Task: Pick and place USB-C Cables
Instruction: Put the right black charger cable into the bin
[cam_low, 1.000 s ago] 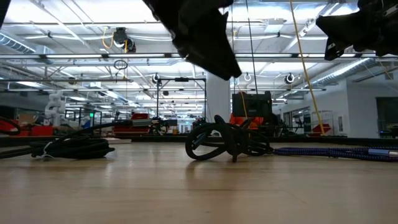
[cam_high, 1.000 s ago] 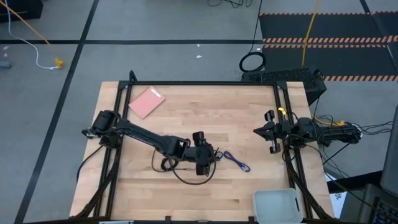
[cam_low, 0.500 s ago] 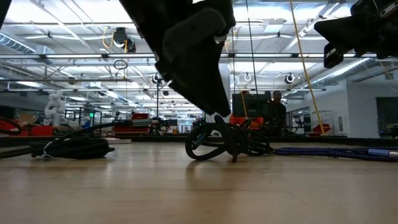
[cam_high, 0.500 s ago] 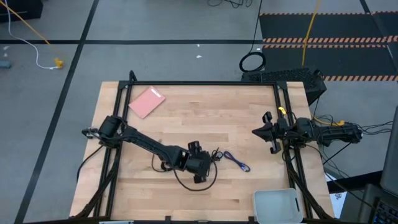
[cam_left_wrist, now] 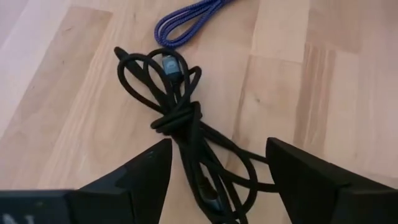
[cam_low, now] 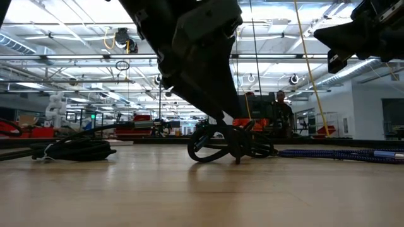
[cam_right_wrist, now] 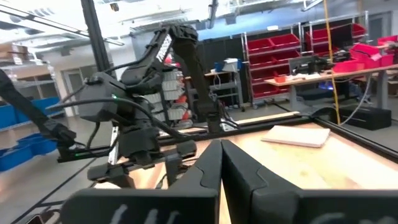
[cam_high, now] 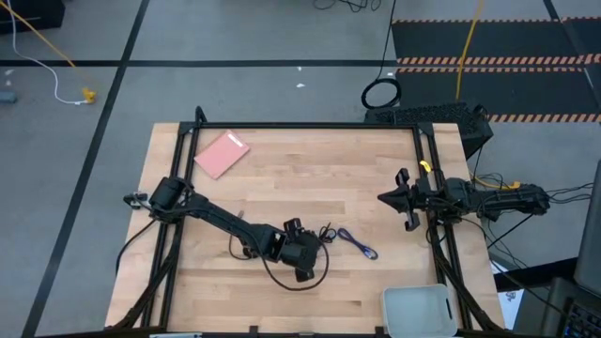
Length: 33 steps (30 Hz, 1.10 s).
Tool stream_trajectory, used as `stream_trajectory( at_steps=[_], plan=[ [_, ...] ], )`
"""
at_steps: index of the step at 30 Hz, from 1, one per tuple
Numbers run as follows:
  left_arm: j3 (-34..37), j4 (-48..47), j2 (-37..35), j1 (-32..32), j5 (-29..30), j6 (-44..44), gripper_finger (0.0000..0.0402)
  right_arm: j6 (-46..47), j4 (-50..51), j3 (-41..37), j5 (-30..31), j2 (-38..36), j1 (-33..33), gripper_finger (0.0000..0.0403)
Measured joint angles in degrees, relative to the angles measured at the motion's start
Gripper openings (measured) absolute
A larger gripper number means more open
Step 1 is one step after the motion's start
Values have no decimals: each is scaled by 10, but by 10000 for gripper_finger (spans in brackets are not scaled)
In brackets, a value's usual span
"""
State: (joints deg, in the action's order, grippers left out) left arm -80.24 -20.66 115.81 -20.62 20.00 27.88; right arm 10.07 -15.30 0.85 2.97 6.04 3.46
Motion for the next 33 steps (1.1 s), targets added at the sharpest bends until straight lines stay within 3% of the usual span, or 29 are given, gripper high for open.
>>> stream_trajectory(
  at_steps=[12, 25, 33],
  plan=[
    [0, 8, 23, 8, -13, -39, 242, 0, -13, 0, 1, 5, 0, 0],
    [0, -8, 23, 15, -22, -110, 102, -2, -15, 0, 0, 6, 0, 0],
    [0, -16, 22, 20, -22, -163, 54, -2, -27, 0, -1, 6, 0, 0]
  ],
)
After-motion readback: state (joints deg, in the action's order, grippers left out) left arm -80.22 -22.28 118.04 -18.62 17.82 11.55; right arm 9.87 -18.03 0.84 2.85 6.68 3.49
